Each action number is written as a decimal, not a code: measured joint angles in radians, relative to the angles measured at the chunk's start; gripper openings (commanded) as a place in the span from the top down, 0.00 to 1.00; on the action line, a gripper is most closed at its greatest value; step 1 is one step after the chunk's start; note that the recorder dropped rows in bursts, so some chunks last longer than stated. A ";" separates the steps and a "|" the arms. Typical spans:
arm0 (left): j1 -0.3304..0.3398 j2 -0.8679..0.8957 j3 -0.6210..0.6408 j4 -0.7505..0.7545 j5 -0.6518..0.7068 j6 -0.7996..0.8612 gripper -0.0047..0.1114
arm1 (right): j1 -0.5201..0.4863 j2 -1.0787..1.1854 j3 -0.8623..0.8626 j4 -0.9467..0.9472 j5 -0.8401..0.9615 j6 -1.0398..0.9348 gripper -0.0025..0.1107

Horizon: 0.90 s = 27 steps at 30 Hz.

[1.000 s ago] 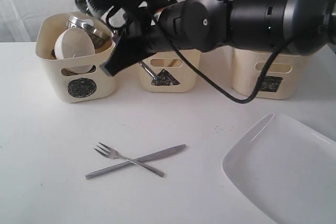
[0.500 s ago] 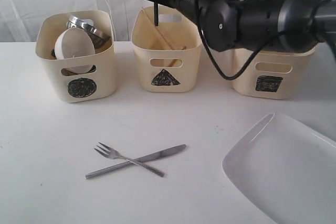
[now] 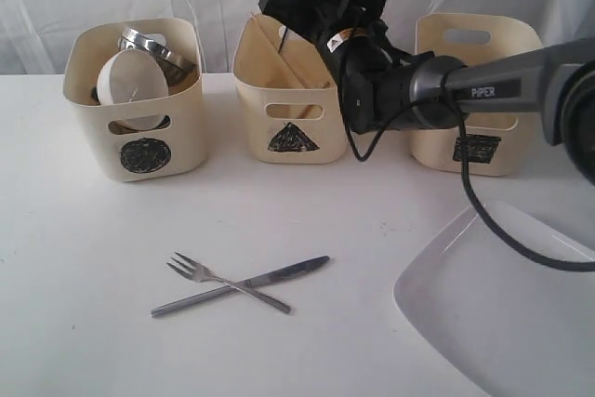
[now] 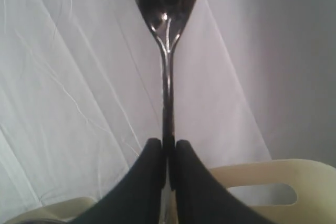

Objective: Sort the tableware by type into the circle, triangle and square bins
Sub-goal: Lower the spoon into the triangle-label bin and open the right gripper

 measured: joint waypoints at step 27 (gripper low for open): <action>0.000 0.000 0.000 0.000 0.000 0.000 0.96 | -0.035 -0.212 -0.150 -0.019 1.373 -0.516 0.98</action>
